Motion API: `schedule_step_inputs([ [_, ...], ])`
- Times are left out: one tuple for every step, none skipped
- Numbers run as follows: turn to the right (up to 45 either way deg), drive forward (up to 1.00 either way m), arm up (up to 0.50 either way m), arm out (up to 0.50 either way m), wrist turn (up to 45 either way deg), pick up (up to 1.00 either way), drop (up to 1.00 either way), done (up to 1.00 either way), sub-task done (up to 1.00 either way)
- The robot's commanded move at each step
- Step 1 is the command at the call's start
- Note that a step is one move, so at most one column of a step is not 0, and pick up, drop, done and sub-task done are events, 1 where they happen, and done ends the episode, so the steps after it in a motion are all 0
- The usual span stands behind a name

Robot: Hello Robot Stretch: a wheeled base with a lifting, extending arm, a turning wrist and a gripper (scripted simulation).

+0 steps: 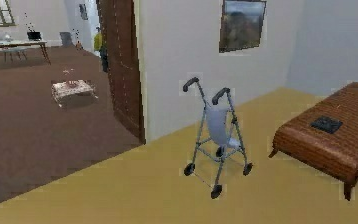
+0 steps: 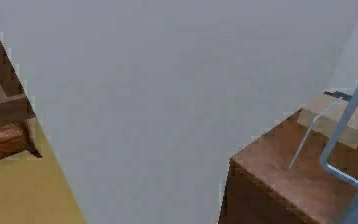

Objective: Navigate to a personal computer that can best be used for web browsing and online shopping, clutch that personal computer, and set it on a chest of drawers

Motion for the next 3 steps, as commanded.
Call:
schedule_step_inputs([
  [-27.0, 0.0, 0.0, 0.0, 0.0, 0.0, 0.0, 0.0, 0.0],
  [0.0, 0.5, 0.0, 0.0, 0.0, 0.0, 0.0, 0.0, 0.0],
  [-9.0, 0.0, 0.0, 0.0, 0.0, 0.0, 0.0, 0.0, 0.0],
])
